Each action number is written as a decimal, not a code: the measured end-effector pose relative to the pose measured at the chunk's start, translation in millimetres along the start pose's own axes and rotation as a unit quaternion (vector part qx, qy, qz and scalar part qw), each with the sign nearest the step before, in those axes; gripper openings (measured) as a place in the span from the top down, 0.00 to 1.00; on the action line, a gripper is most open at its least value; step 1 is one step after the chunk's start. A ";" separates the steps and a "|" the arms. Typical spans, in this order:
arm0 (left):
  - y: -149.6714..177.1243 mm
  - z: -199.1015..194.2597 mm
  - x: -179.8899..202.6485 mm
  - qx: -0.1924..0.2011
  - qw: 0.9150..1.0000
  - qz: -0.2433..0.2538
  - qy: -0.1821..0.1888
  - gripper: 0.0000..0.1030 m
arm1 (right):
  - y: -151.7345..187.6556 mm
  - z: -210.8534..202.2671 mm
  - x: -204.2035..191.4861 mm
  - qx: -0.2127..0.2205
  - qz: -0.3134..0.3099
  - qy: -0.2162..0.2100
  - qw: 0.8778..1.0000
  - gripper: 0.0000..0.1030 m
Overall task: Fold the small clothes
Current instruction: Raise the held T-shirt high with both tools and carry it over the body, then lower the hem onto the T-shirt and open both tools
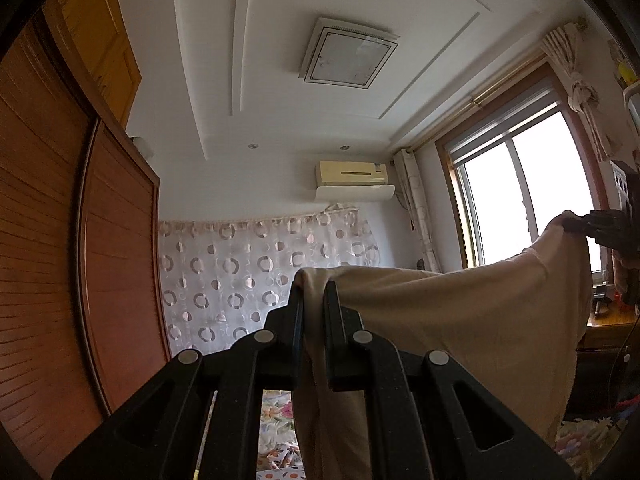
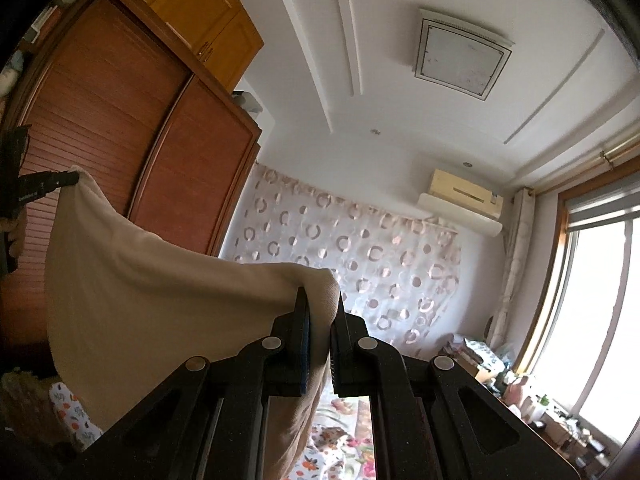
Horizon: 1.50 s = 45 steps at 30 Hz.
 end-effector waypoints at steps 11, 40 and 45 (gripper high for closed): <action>49.1 45.2 3.0 -0.050 0.999 0.009 -0.006 0.91 | 47.7 44.0 -8.0 -0.059 -0.007 -0.005 0.998 0.93; 463.6 246.3 -44.1 -0.361 0.932 -0.012 -0.027 0.89 | 433.7 378.5 -73.4 -0.351 0.090 -0.027 0.932 0.91; 473.4 239.9 -45.3 -0.376 0.926 -0.027 -0.018 0.56 | 423.5 381.2 -77.3 -0.346 0.090 -0.010 0.934 0.53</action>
Point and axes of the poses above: each gripper's, at about its wrist camera, not at the fingertips, and z roughly the way its jaws point, x to its right, y to its underside, the point moved 5 cm from there along z, roughly the way its jaws point, and after that the axes turned 13 degrees about x, right-handed, at the moved point
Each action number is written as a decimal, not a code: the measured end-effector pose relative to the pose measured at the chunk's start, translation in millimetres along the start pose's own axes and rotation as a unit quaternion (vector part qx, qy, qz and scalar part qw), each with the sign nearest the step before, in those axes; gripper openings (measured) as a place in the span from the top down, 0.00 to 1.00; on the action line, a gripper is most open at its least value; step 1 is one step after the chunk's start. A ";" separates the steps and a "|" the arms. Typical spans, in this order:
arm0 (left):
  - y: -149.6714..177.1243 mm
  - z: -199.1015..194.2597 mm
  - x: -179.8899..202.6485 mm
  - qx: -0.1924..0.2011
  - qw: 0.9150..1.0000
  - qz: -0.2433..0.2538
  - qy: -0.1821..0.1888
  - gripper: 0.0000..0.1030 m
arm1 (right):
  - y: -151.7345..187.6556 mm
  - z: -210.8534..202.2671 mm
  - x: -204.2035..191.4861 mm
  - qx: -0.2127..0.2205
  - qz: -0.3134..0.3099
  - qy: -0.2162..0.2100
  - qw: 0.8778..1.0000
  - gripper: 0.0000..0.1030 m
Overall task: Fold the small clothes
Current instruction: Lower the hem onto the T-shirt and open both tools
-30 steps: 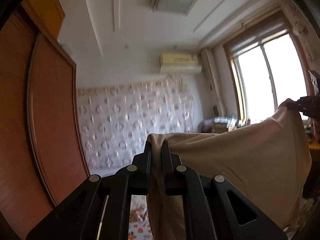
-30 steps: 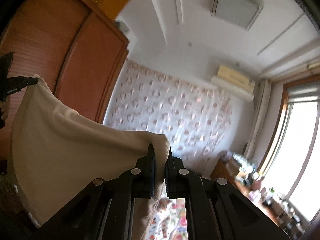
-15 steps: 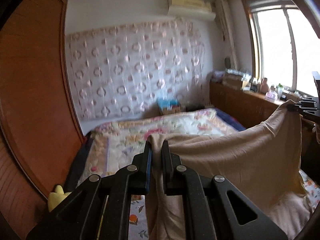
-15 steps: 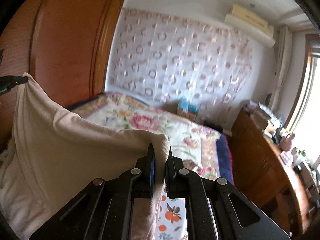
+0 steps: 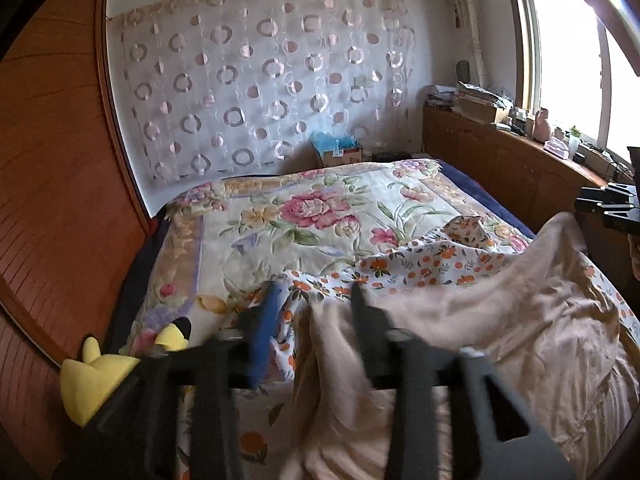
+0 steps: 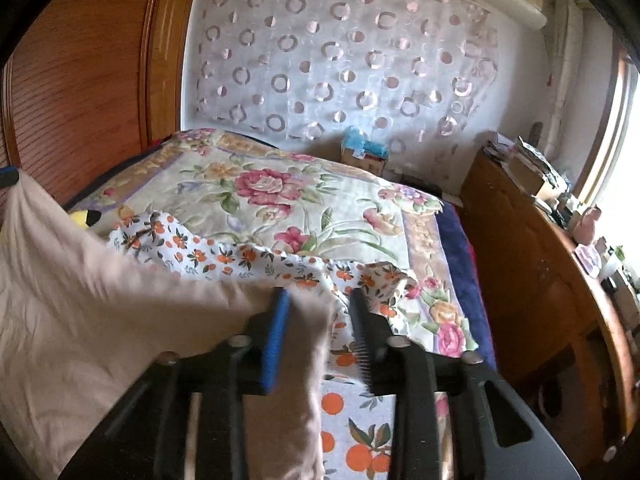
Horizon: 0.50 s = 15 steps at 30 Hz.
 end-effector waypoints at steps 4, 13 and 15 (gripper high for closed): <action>16.6 -10.9 2.6 -0.018 1.000 -0.004 0.022 0.34 | 8.3 -26.0 -3.9 -0.006 0.023 -0.020 1.000 0.49; 71.5 -52.8 15.9 -0.058 0.997 -0.012 0.046 0.26 | 81.3 -102.9 -5.5 -0.069 0.065 -0.080 0.992 0.49; 80.1 -58.5 18.1 -0.067 0.996 -0.016 0.049 0.26 | 89.7 -111.0 1.1 -0.083 0.083 -0.086 0.989 0.49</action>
Point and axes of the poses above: each gripper's, at about its wrist camera, not at the fingertips, and z roughly the way its jaws point, x to its right, y to its underside, the point moved 5 cm from there along z, roughly the way its jaws point, and after that the axes turned 13 degrees about x, right-handed, at the moved point
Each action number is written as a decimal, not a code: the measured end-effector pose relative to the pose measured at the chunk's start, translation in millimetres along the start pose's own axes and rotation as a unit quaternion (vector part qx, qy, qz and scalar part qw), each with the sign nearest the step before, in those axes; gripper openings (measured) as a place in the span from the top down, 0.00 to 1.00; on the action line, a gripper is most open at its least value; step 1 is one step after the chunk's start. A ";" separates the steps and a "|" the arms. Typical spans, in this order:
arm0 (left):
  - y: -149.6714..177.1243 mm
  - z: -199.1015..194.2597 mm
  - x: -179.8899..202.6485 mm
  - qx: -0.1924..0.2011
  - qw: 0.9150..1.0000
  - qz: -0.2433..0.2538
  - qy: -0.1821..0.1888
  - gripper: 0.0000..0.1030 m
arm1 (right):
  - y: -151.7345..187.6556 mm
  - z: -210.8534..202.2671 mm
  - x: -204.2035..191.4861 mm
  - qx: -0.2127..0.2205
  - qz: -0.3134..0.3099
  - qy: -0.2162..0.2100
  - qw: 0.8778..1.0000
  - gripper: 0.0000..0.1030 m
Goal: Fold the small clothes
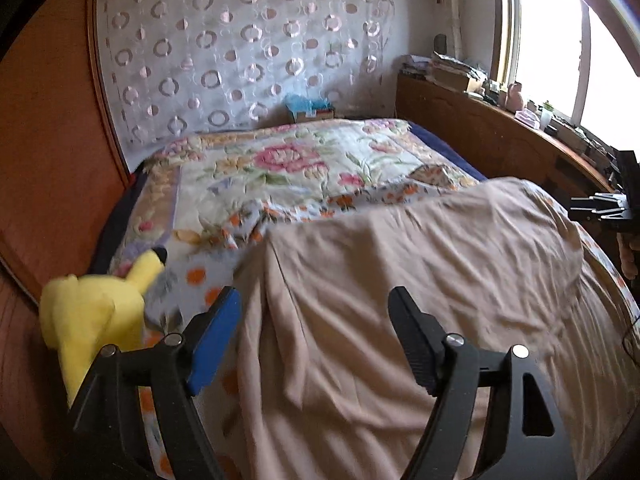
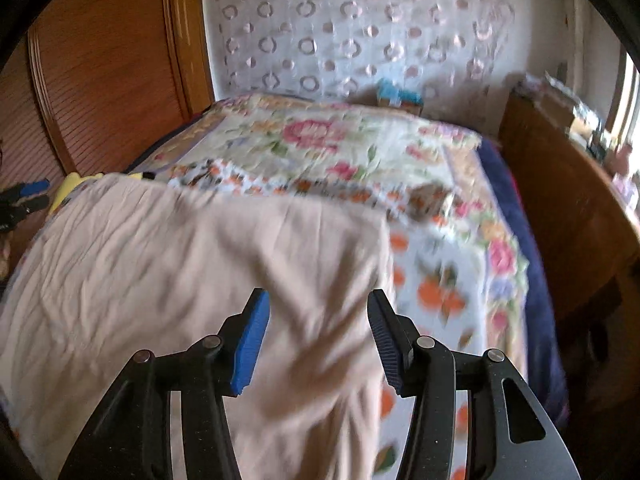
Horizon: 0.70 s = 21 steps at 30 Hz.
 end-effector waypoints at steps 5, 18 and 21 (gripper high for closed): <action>24.6 -4.7 4.7 -0.024 1.000 -0.006 -0.002 0.25 | 12.3 -8.0 11.9 -0.025 0.017 -0.010 0.999 0.49; 43.9 2.0 4.2 -0.050 0.999 -0.016 0.003 0.34 | 17.0 -15.3 30.3 -0.003 0.020 -0.002 1.000 0.49; 43.9 2.4 7.0 -0.054 0.998 -0.012 0.013 0.47 | 18.7 -19.4 33.6 -0.001 0.021 0.002 1.000 0.49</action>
Point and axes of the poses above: each gripper's, at about its wrist camera, not at the fingertips, and z roughly the way its jaws point, x to its right, y to its underside, the point moved 5 cm from there along z, roughly the way its jaws point, and after that the axes turned 13 degrees about x, right-handed, at the moved point
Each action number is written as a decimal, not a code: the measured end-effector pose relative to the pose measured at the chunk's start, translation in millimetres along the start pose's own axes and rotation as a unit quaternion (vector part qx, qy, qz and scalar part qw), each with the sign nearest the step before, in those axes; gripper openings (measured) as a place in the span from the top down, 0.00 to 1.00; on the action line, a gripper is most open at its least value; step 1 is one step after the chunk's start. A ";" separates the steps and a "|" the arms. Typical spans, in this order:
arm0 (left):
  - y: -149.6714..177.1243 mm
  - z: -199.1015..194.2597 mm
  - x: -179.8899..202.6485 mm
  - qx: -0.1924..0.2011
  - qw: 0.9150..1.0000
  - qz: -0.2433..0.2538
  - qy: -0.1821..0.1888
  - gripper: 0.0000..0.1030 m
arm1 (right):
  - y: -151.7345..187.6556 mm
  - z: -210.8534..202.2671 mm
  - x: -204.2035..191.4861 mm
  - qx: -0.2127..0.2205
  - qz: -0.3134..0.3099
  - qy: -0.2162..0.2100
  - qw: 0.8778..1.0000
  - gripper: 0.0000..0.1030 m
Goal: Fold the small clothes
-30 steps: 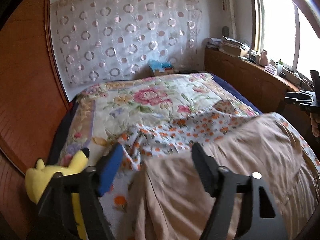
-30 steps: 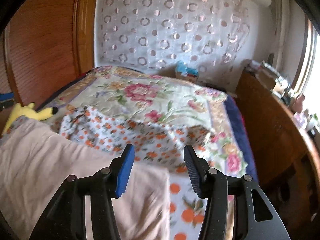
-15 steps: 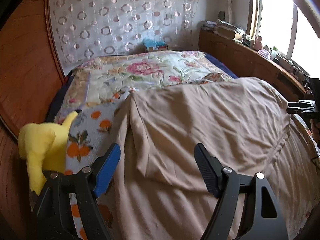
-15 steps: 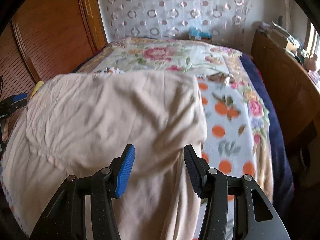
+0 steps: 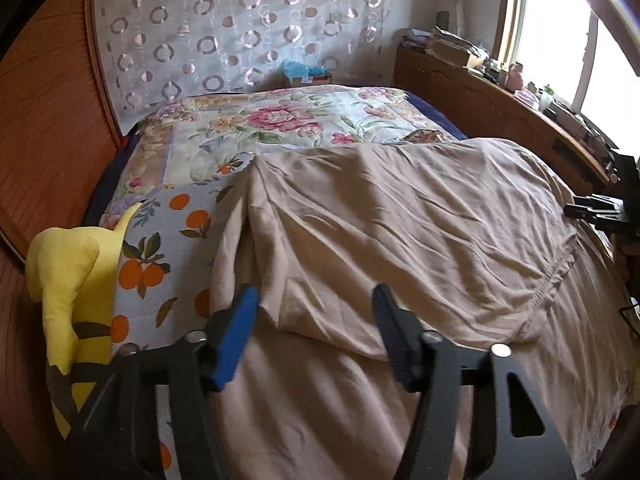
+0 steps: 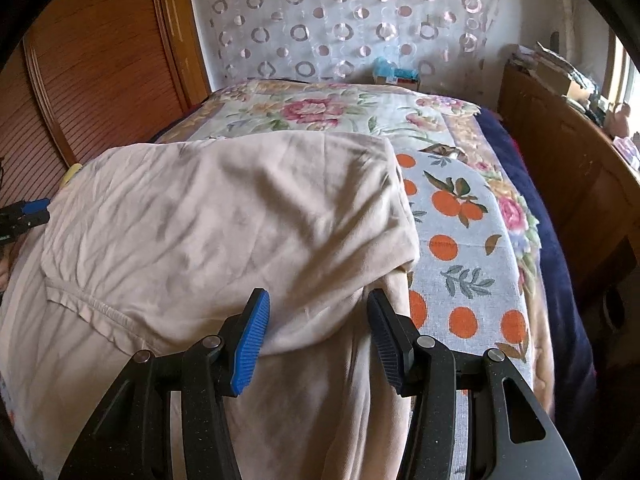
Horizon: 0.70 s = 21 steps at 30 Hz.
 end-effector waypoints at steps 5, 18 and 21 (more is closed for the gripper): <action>1.7 15.5 -6.3 -0.022 1.000 0.007 -0.017 0.53 | 6.2 11.5 2.0 -0.002 0.004 0.007 1.000 0.49; -4.3 26.2 -12.5 -0.036 0.999 -0.001 -0.005 0.93 | 1.1 52.0 -20.5 -0.036 -0.045 -0.011 0.998 0.92; -11.4 16.3 -9.5 -0.016 1.000 -0.006 -0.001 0.94 | -6.6 45.4 -22.8 -0.019 -0.048 -0.023 0.998 0.98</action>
Point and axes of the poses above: each gripper's, at about its wrist camera, not at the fingertips, and z roughly the way its jaws point, x to its right, y to its underside, the point moved 5 cm from there along z, roughly the way its jaws point, and after that the axes turned 13 degrees about x, right-handed, at the moved point
